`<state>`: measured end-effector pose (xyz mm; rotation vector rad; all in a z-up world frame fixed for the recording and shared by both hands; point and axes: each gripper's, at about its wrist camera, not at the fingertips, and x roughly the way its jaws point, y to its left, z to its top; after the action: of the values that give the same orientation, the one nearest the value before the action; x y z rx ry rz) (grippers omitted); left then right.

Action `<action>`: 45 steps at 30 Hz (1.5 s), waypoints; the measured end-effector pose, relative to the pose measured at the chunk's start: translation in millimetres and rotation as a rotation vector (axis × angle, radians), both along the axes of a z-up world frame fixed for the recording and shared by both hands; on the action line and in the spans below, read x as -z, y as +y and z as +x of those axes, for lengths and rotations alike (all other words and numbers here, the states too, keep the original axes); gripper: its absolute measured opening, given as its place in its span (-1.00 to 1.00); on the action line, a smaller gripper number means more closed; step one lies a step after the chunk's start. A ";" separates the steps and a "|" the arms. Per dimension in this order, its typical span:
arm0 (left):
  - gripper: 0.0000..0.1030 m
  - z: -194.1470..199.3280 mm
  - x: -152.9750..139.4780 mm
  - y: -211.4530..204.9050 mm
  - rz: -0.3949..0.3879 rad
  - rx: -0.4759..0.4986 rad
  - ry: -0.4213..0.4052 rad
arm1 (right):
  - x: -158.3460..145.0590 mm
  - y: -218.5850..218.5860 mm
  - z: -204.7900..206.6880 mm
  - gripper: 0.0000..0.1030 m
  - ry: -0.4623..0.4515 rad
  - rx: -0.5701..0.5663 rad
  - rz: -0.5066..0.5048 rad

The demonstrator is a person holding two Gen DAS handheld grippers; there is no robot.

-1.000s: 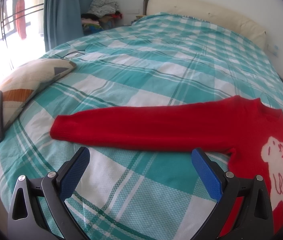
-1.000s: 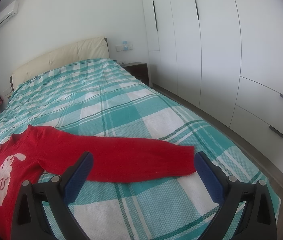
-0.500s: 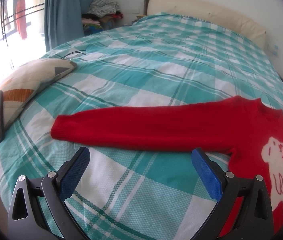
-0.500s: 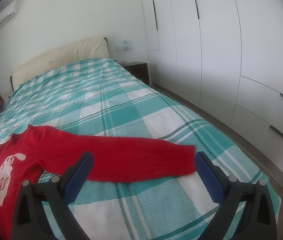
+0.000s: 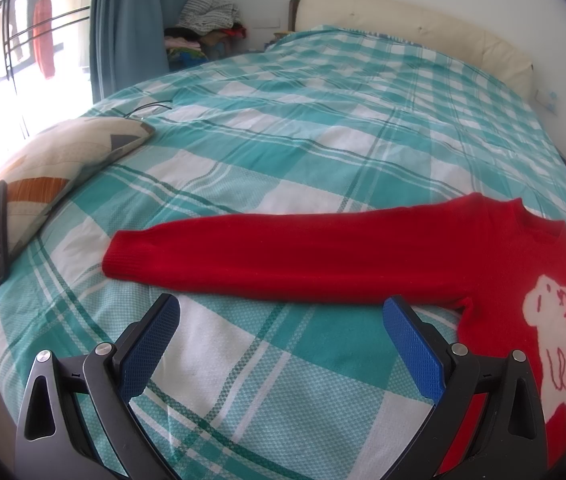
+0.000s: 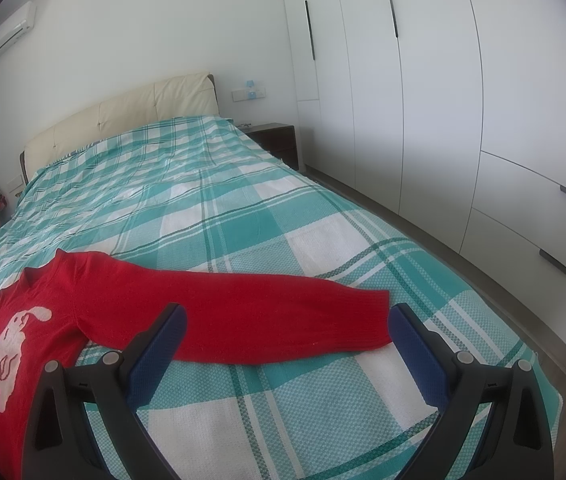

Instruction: Fold small clothes

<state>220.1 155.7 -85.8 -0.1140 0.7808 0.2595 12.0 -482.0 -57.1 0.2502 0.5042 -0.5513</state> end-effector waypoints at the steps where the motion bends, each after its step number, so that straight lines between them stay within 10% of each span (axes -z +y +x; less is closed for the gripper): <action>1: 0.98 0.0 0.0 -0.1 0.000 0.000 0.000 | -0.1 -0.3 0.0 0.93 0.000 0.000 0.000; 38: 0.98 -0.1 0.2 0.9 -0.004 0.002 -0.001 | 2.8 4.0 -1.9 0.93 -0.006 -0.002 0.013; 45: 0.98 -2.6 -2.6 8.1 -0.043 -0.006 -0.015 | -1.8 -49.1 -19.4 0.93 -0.078 0.034 0.240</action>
<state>217.5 163.8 -83.2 -0.1583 0.7712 0.2471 -7.3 -531.1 -55.3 0.5079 0.4910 -0.5121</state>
